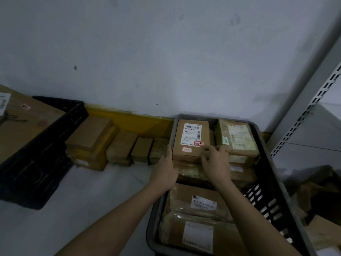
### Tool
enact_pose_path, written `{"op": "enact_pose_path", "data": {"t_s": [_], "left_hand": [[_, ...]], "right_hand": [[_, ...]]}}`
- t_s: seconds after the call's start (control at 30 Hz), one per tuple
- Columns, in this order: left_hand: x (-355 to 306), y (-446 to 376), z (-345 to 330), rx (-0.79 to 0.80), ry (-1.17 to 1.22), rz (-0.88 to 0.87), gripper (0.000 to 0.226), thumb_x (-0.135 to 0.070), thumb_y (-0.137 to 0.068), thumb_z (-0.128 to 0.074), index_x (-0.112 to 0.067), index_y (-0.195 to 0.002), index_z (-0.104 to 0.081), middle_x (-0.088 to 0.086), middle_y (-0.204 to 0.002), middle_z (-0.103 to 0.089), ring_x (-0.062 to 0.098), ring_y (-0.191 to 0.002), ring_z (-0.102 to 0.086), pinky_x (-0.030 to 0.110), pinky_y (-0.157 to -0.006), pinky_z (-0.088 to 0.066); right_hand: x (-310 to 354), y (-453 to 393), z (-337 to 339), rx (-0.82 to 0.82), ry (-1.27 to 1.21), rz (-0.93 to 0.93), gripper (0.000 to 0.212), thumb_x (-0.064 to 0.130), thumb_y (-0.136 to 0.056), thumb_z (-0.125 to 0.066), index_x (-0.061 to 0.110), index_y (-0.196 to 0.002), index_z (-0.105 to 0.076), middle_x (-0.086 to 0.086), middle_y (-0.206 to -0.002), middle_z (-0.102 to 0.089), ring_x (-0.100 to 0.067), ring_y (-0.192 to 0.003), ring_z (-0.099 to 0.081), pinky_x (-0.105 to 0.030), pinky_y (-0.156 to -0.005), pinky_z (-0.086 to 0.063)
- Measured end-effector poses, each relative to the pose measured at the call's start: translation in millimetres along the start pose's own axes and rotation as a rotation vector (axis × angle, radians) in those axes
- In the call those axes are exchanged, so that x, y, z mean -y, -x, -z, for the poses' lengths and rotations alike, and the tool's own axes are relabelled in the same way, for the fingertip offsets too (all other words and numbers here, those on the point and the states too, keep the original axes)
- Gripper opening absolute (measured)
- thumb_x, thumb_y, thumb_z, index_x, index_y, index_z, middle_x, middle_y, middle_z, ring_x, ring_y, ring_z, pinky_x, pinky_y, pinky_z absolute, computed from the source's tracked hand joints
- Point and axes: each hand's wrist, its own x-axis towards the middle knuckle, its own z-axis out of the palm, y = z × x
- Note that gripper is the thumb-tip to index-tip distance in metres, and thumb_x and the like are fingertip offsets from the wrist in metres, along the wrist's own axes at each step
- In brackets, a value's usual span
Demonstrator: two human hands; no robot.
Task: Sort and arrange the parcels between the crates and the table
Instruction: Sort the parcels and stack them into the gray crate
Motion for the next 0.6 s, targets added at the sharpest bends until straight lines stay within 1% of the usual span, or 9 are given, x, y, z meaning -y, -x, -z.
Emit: {"op": "enact_pose_path", "data": {"t_s": [0.07, 0.1, 0.2, 0.27, 0.33, 0.4, 0.43, 0.5, 0.6], "left_hand": [[2, -1, -1, 0.007, 0.06, 0.0, 0.084, -0.014, -0.096, -0.048, -0.028, -0.157, 0.008, 0.01, -0.153, -0.039, 0.026, -0.117, -0.055, 0.04, -0.092, -0.051], [3, -2, 0, 0.023, 0.106, 0.005, 0.082, -0.02, -0.098, -0.049, -0.029, -0.157, 0.008, 0.009, -0.155, -0.037, 0.024, -0.12, -0.054, 0.039, -0.095, -0.049], [9, -8, 11, 0.169, 0.267, 0.011, 0.079, -0.042, -0.102, -0.047, -0.029, -0.157, 0.008, 0.002, -0.163, -0.02, 0.022, -0.144, -0.032, 0.032, -0.112, -0.03], [21, -13, 27, 0.261, 0.345, 0.01, 0.074, -0.051, -0.101, -0.042, -0.03, -0.158, 0.002, -0.007, -0.164, -0.014, 0.017, -0.149, -0.021, 0.028, -0.116, -0.02], [40, -19, 46, 0.252, 0.352, 0.015, 0.069, -0.052, -0.102, -0.039, -0.029, -0.159, -0.008, -0.01, -0.162, -0.018, 0.014, -0.147, -0.024, 0.024, -0.113, -0.021], [65, -25, 67, 0.183, 0.322, 0.015, 0.063, -0.048, -0.103, -0.039, -0.025, -0.158, -0.019, -0.013, -0.157, -0.025, 0.012, -0.145, -0.028, 0.018, -0.104, -0.024], [78, -27, 78, 0.15, 0.292, 0.021, 0.06, -0.046, -0.104, -0.04, -0.023, -0.156, -0.023, -0.013, -0.153, -0.03, 0.013, -0.143, -0.03, 0.019, -0.102, -0.026], [109, -32, 99, 0.098, 0.238, 0.062, 0.061, -0.046, -0.103, -0.042, -0.021, -0.156, -0.026, -0.003, -0.156, -0.034, 0.018, -0.142, -0.035, 0.024, -0.106, -0.031], [158, -36, 130, 0.103, 0.192, 0.147, 0.069, -0.053, -0.099, -0.047, -0.018, -0.155, -0.028, 0.001, -0.155, -0.036, 0.02, -0.141, -0.036, 0.026, -0.107, -0.031]], "right_hand": [[8, 0, 1, -0.033, -0.055, 0.05, 0.032, 0.021, -0.097, -0.057, 0.016, -0.129, -0.06, -0.006, -0.126, -0.053, -0.022, -0.115, -0.052, -0.034, -0.09, -0.05], [14, 0, 1, -0.017, -0.088, 0.086, 0.032, 0.02, -0.098, -0.056, 0.014, -0.128, -0.061, -0.006, -0.125, -0.055, -0.022, -0.113, -0.055, -0.035, -0.089, -0.052], [40, -1, -2, 0.057, -0.147, 0.198, 0.031, 0.018, -0.098, -0.052, 0.013, -0.128, -0.062, -0.004, -0.128, -0.059, -0.023, -0.117, -0.056, -0.041, -0.093, -0.052], [60, -1, -7, 0.096, -0.161, 0.259, 0.031, 0.018, -0.098, -0.053, 0.015, -0.128, -0.062, -0.002, -0.127, -0.059, -0.021, -0.117, -0.054, -0.032, -0.09, -0.045], [81, 1, -14, 0.131, -0.167, 0.319, 0.032, 0.019, -0.098, -0.053, 0.014, -0.128, -0.063, -0.004, -0.122, -0.06, -0.022, -0.113, -0.054, -0.027, -0.085, -0.038], [101, 3, -25, 0.174, -0.175, 0.338, 0.034, 0.024, -0.099, -0.053, 0.016, -0.132, -0.061, -0.003, -0.123, -0.061, -0.021, -0.114, -0.053, -0.028, -0.088, -0.04], [111, 5, -32, 0.194, -0.176, 0.344, 0.036, 0.026, -0.1, -0.053, 0.017, -0.133, -0.06, -0.002, -0.126, -0.061, -0.02, -0.116, -0.053, -0.029, -0.092, -0.041], [133, 6, -48, 0.246, -0.173, 0.357, 0.039, 0.03, -0.101, -0.052, 0.018, -0.137, -0.056, -0.001, -0.132, -0.059, -0.019, -0.121, -0.052, -0.032, -0.1, -0.043], [165, 6, -74, 0.407, -0.187, 0.356, 0.044, 0.035, -0.102, -0.049, 0.021, -0.144, -0.048, -0.002, -0.139, -0.054, -0.02, -0.126, -0.05, -0.035, -0.104, -0.044]]}}
